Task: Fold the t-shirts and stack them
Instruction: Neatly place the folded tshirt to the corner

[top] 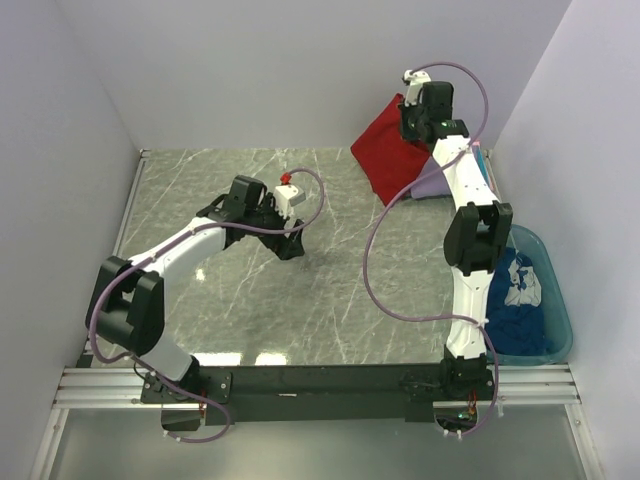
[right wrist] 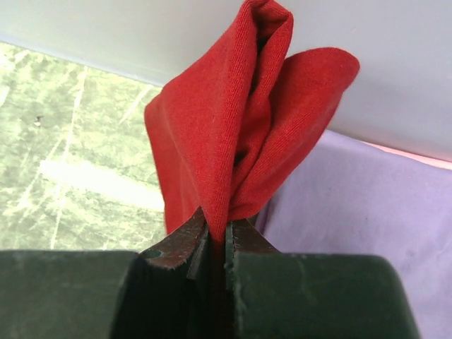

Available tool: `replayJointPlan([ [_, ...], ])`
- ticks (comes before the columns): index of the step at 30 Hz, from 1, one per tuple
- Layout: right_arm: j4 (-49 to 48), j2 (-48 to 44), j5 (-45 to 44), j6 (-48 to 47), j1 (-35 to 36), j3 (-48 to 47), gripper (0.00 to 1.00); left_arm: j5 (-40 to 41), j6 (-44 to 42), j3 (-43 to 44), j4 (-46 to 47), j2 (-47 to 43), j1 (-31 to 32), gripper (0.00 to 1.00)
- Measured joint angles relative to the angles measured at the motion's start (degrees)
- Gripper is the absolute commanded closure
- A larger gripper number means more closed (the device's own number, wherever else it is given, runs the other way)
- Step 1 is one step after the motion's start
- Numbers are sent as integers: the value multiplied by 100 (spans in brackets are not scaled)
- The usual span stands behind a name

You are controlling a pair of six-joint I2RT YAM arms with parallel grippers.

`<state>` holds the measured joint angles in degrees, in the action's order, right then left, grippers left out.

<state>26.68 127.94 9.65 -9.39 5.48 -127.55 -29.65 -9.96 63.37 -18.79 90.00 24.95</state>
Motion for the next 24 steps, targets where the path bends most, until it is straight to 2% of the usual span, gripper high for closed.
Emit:
replayJointPlan([
  [7, 13, -210, -9, 129, 0, 0, 100, 66, -55, -216, -33, -350, 0, 1],
  [24, 219, -472, 13, 101, -9, -76, 100, 83, -83, -317, -37, -385, 0, 1],
])
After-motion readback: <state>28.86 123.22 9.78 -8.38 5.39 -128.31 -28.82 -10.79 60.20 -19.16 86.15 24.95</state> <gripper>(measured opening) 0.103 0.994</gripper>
